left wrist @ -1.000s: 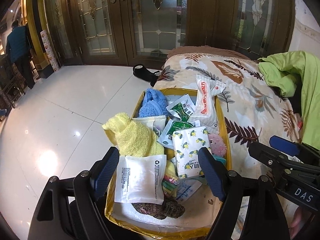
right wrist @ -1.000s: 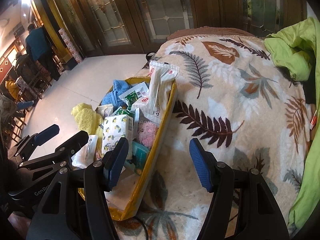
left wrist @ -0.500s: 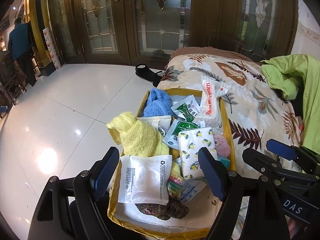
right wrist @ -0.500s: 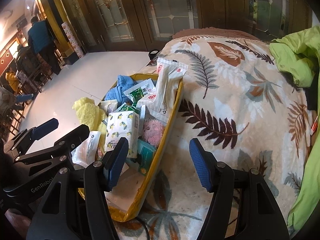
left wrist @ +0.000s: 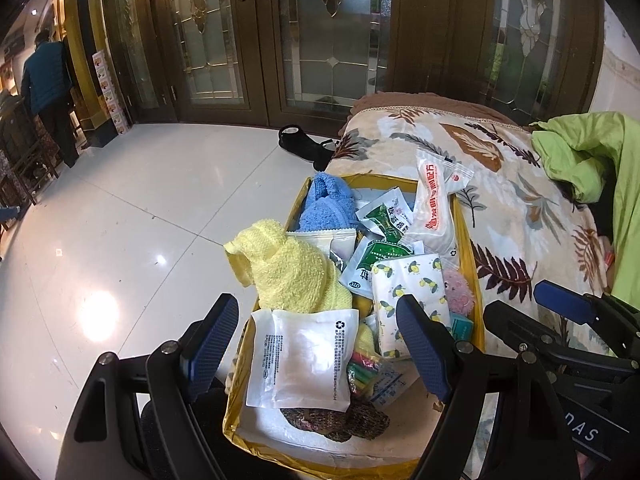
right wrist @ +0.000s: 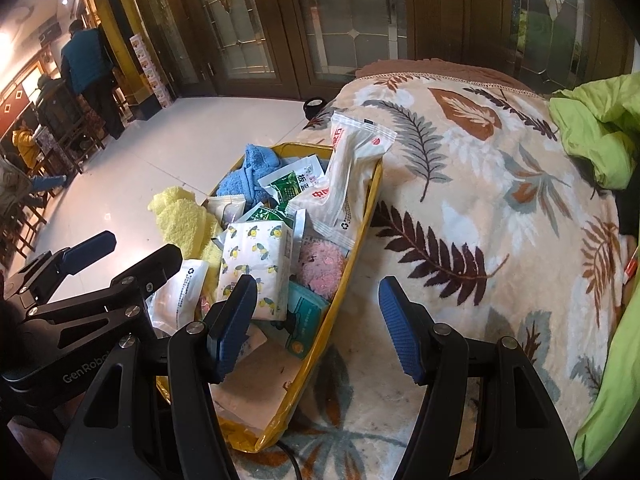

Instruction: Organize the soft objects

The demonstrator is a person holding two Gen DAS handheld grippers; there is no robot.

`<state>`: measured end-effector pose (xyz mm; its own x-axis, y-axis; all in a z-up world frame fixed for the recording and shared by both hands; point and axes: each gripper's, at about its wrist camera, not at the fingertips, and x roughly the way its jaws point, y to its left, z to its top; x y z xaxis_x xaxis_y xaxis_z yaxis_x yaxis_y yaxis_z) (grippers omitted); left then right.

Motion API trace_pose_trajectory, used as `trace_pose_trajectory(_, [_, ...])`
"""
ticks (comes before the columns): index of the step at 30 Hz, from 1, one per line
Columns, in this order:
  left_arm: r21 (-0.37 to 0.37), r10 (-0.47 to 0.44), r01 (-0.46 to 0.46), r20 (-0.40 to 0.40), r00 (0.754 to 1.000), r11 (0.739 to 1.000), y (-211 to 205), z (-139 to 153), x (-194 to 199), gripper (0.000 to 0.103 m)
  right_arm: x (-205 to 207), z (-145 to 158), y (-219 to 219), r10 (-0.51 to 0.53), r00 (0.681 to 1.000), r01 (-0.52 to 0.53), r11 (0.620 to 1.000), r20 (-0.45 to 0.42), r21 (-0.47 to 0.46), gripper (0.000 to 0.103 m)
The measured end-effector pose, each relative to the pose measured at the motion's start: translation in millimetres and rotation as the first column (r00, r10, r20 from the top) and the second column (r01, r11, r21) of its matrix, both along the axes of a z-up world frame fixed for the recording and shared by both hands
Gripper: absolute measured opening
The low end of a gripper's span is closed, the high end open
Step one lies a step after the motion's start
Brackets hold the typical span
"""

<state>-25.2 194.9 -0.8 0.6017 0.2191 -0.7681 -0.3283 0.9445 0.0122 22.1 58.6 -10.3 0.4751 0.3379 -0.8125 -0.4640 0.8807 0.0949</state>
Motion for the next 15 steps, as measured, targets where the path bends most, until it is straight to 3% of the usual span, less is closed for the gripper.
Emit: trace_pose_trajectory(15, [0.038, -0.01, 0.009, 0.035, 0.999, 0.999, -2.5, 4.8, -2.0, 0.081, -2.5, -0.9, -6.0, -0.009, 1.0, 0.009, 1.0, -0.008, 0.006, 0.064])
